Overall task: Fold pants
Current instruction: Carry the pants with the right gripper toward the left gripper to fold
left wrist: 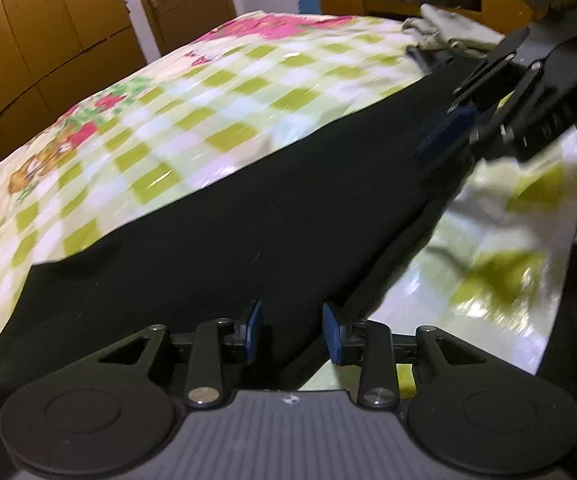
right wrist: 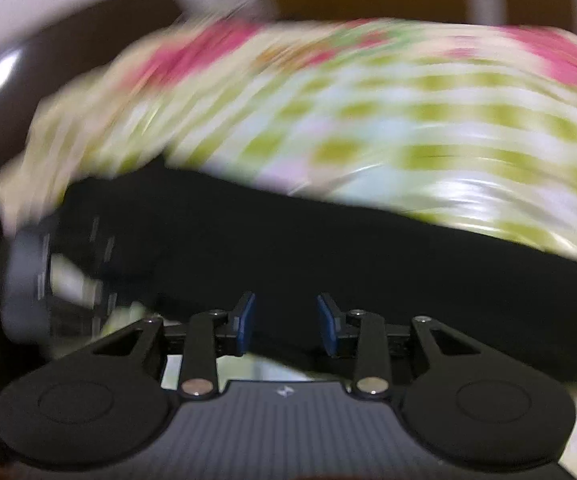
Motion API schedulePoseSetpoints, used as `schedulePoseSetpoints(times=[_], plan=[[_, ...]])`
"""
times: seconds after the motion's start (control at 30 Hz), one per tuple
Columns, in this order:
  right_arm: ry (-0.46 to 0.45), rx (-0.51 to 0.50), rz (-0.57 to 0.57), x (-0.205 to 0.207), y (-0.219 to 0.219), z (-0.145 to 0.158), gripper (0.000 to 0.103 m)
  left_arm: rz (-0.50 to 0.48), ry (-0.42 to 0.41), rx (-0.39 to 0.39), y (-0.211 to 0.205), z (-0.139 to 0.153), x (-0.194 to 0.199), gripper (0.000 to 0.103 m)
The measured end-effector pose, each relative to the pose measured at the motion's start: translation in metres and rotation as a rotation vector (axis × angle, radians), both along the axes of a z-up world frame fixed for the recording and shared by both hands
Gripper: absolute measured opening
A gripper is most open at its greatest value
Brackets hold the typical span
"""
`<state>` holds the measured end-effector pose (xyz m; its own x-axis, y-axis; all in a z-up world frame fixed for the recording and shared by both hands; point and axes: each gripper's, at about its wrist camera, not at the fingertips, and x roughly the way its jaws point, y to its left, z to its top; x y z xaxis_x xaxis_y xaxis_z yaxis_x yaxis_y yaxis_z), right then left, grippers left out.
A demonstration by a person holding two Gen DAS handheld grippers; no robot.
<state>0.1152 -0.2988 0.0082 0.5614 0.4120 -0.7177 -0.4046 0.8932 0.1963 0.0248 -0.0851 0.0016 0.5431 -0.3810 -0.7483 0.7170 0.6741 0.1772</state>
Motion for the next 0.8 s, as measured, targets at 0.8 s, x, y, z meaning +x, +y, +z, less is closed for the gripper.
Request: schedulePoseSetpoints(times=[0.8], plan=[[0.006,-0.161,0.329,0.031,0.099,-0.018,0.044,0.010,-0.085,-0.024,0.001,-0.003,0.019,0.051]])
